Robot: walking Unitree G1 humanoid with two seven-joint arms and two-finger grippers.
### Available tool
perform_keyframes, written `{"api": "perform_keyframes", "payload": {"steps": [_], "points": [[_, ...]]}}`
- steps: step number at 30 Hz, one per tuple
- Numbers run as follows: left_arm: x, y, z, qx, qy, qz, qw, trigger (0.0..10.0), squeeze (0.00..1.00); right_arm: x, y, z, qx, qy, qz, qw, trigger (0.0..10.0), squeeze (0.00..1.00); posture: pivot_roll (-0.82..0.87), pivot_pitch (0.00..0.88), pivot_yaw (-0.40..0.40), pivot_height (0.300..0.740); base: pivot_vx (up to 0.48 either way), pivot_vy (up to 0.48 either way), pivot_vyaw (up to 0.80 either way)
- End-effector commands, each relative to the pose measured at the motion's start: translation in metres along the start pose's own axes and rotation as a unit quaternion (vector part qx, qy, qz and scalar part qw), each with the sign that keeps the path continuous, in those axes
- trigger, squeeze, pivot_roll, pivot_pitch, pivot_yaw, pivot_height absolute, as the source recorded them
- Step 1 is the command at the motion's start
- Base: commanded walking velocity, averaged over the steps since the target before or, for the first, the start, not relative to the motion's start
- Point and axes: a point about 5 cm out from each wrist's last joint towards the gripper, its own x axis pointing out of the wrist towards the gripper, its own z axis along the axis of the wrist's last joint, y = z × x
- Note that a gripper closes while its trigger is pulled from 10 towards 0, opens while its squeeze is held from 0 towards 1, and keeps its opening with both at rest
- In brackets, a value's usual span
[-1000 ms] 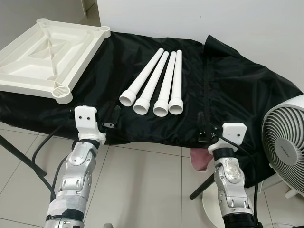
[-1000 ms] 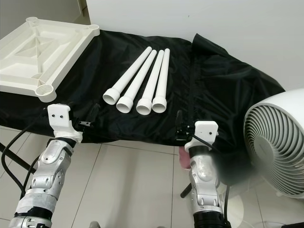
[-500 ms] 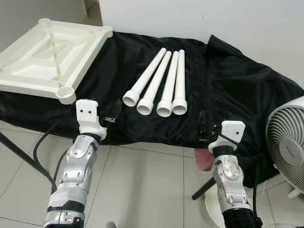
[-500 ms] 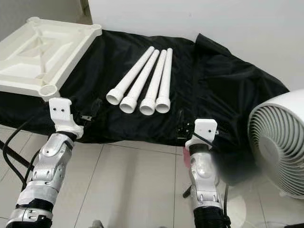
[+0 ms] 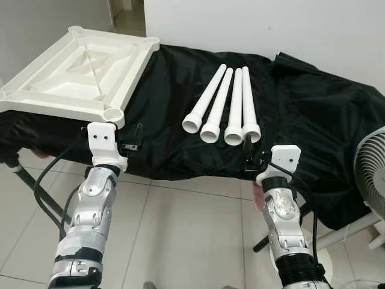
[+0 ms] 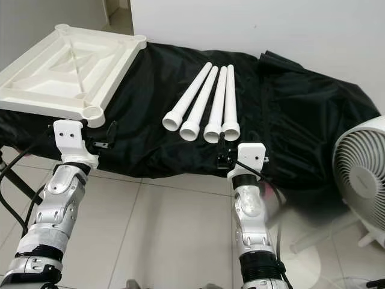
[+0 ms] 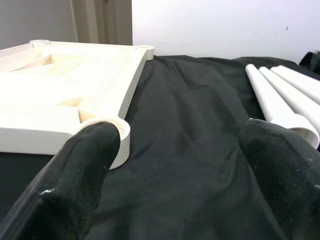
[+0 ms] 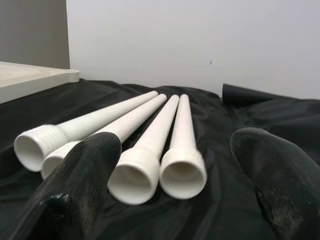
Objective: Building children table
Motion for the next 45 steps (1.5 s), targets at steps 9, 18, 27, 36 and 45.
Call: {"api": "perform_keyframes", "payload": {"steps": [9,18,27,36,45], "points": [[0.002,-0.005,-0.005,0.006,0.006,-0.014,1.000,10.0,0.00,-0.001,-0.006,-0.007,-0.013,0.009,-0.002,1.000,10.0,0.00,-0.02,0.055,-0.014,0.740,0.000,0.370,0.00],[0.003,-0.010,-0.005,0.005,0.004,-0.022,1.000,10.0,0.00,0.001,-0.005,-0.008,-0.018,0.007,0.004,1.000,10.0,0.00,-0.02,0.048,-0.022,0.740,0.000,0.371,0.00],[0.004,-0.014,-0.006,0.002,0.004,-0.035,0.999,10.0,0.00,0.005,-0.004,-0.006,-0.033,0.004,0.029,0.999,10.0,0.00,-0.04,0.070,-0.040,0.740,0.000,0.205,0.00],[0.011,-0.012,-0.005,0.006,0.007,-0.020,1.000,10.0,0.00,0.010,-0.006,-0.005,-0.030,0.006,0.022,0.999,10.0,0.00,-0.05,0.081,-0.040,0.740,0.000,0.000,-0.64],[0.013,-0.015,-0.004,0.013,0.003,-0.031,0.999,10.0,0.00,0.011,-0.006,-0.005,-0.031,-0.001,0.020,0.999,10.0,0.00,-0.04,0.074,-0.026,0.740,0.000,0.000,-0.08]]}}
